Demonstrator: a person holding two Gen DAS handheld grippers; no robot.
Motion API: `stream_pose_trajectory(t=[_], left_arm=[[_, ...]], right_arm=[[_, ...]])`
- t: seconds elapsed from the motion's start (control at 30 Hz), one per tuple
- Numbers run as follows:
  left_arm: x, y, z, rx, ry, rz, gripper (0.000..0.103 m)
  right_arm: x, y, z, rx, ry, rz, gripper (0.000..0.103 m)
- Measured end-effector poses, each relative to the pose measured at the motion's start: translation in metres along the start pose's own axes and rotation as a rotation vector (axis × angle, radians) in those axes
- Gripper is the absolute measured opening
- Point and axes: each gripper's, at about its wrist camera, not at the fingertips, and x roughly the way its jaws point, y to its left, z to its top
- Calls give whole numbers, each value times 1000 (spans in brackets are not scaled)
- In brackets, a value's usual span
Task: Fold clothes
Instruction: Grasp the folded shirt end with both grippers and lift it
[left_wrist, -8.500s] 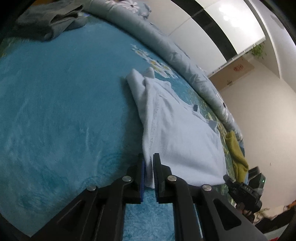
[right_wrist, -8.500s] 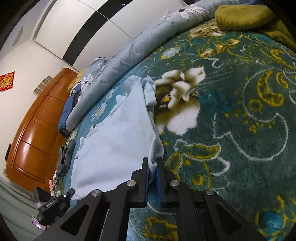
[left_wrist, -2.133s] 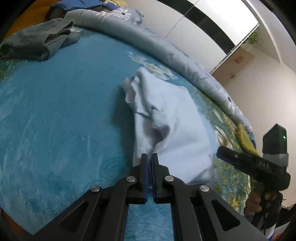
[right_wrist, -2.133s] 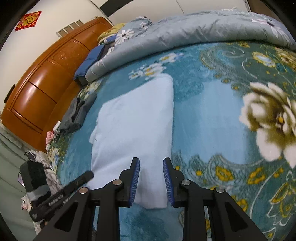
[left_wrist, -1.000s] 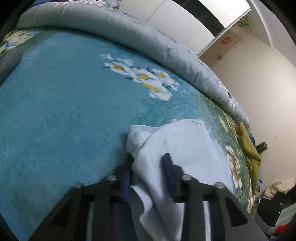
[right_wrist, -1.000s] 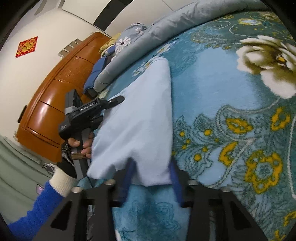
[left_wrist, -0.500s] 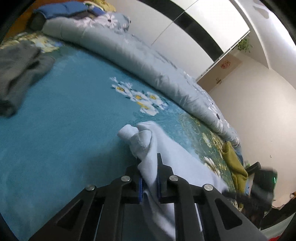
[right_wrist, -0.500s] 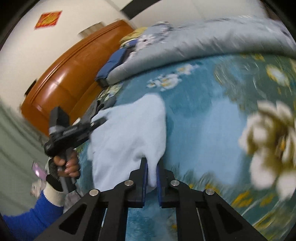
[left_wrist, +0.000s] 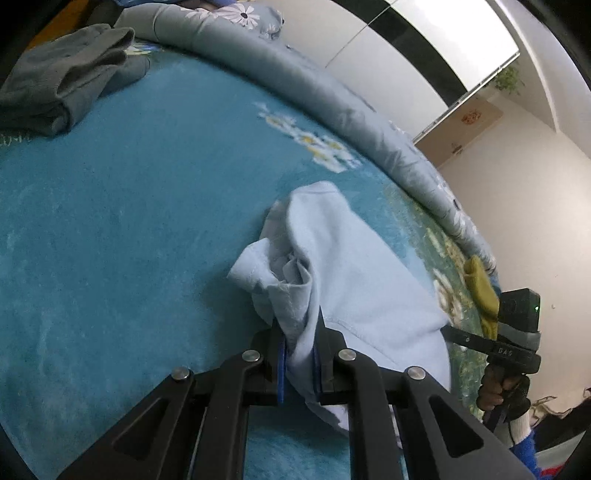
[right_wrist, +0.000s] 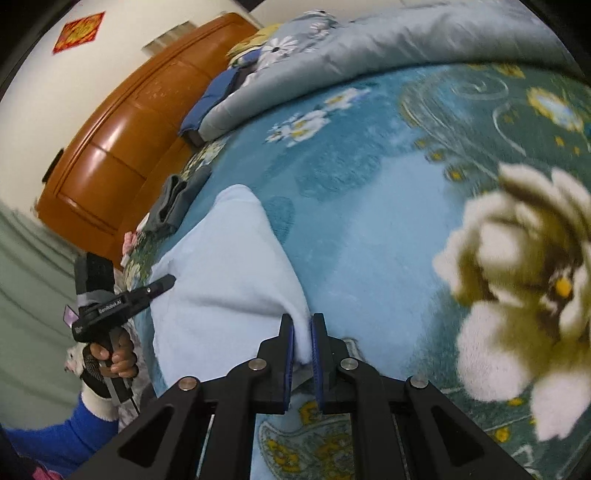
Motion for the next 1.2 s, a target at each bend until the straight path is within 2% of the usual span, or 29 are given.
stream_pose_trajectory(t=[0.07,0.2,0.3,0.33,0.37,0.4,0.43,0.47,0.53,0.63,0.73,0.83,0.9,0.93,0.97,1.0,1.1,1.17,1.2], left_arm=[[4,2,0,-3,7,-1,12],[-3,7,-1,-28,3,-49,14],[-12,7,2,-18,-10,-57,33],[-14,6,4,-4,-23,-59,42],[-17,4,7,10,-35,-61,48],[-19,2,12,27,-45,-57,51],[-20,-1,17,48,-53,-48,57],[-17,-4,23,70,-51,-41,59],[-7,-9,36,117,-29,-30,59],[20,-10,50,145,58,-32,59],[38,-12,53,169,116,-32,59],[46,-15,49,184,118,-35,58],[45,-14,47,174,98,-40,55],[44,-12,46,161,90,-37,43],[43,-11,46,148,81,-35,23],[42,-9,45,135,75,-35,16],[35,-8,38,99,44,-43,12],[27,-9,34,72,15,-52,10],[20,-10,32,57,-3,-62,9]], right_arm=[[3,-4,-1,19,6,1,12],[-5,4,-4,5,-14,-10,15],[-15,13,-8,-10,-47,-59,30],[-19,14,-10,0,-63,-61,36],[-22,14,-14,12,-81,-54,38],[-26,14,-19,25,-100,-50,40],[-29,14,-25,41,-122,-50,47],[-30,13,-29,57,-136,-52,52],[-28,7,-37,110,-168,-51,53],[-19,-2,-44,211,-211,-37,54],[-15,2,-48,249,-259,-32,54],[-8,8,-49,266,-273,2,54],[-4,12,-49,263,-283,-9,54],[-4,12,-50,270,-293,-2,53],[-4,11,-50,279,-300,10,52],[-4,8,-51,294,-300,28,51],[-2,1,-48,327,-291,50,39],[0,-3,-45,345,-280,74,22],[2,-4,-42,346,-271,82,20]])
